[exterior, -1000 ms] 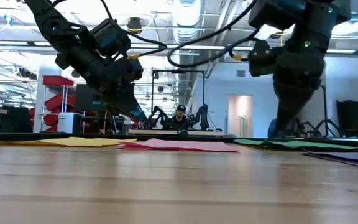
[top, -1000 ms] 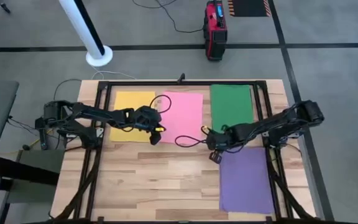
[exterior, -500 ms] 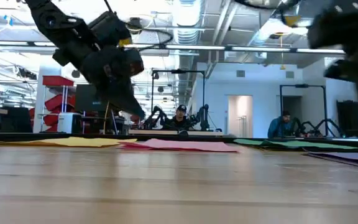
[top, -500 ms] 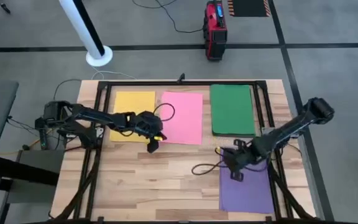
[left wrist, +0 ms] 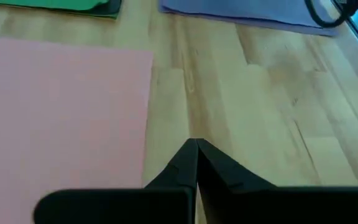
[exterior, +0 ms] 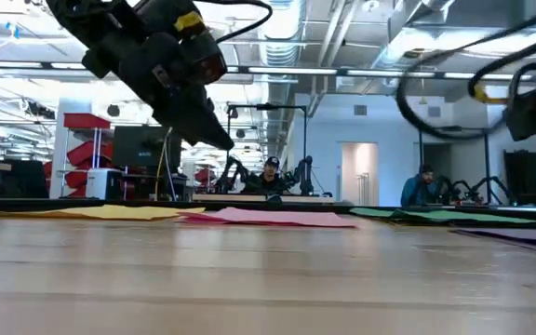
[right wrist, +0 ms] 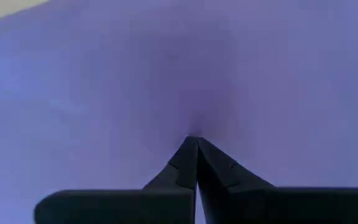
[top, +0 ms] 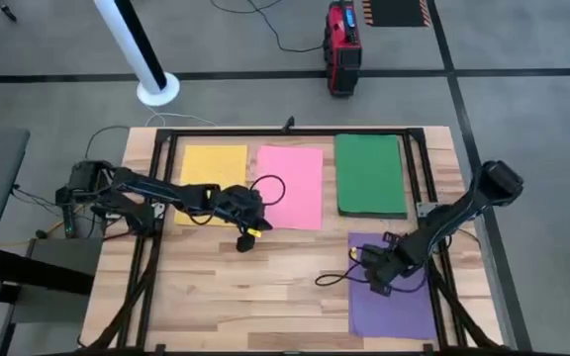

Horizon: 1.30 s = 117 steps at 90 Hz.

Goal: Organize paper
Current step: Stack the top violet colored paper on top of the bottom violet colored paper

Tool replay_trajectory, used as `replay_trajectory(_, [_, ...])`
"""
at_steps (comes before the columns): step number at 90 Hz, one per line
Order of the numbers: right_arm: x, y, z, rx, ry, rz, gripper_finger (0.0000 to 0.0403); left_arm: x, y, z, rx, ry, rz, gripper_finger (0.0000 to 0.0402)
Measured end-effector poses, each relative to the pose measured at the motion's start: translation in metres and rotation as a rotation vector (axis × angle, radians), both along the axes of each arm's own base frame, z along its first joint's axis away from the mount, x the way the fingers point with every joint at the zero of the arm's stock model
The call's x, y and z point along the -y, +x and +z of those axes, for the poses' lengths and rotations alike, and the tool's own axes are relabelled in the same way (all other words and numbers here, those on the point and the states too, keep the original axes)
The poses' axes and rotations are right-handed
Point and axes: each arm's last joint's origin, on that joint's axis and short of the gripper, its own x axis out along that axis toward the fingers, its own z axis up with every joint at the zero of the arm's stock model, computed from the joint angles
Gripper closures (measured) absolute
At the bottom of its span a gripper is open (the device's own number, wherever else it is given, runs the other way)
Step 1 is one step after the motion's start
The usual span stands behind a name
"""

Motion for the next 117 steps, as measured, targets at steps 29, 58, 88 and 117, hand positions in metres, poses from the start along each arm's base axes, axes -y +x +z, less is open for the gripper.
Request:
replay_trajectory(29, [0.002,0.01,0.006,0.081,-0.065,0.007,0.0403,0.01,0.001,0.002,0.019,0.0,-0.023,0.0401])
replay_trajectory(58, [-0.018,0.038,0.057,0.225,-0.02,0.003,0.0403,0.022,0.003,0.004,0.044,-0.042,0.001,0.0401])
replay_trajectory(88, [-0.059,0.089,0.04,0.33,0.037,0.137,0.0403,0.048,-0.001,0.002,0.102,-0.068,-0.022,0.0401])
replay_trajectory(117, [-0.075,0.101,0.011,0.156,0.054,0.22,0.0403,0.049,-0.015,-0.017,0.143,-0.167,0.036,0.0401])
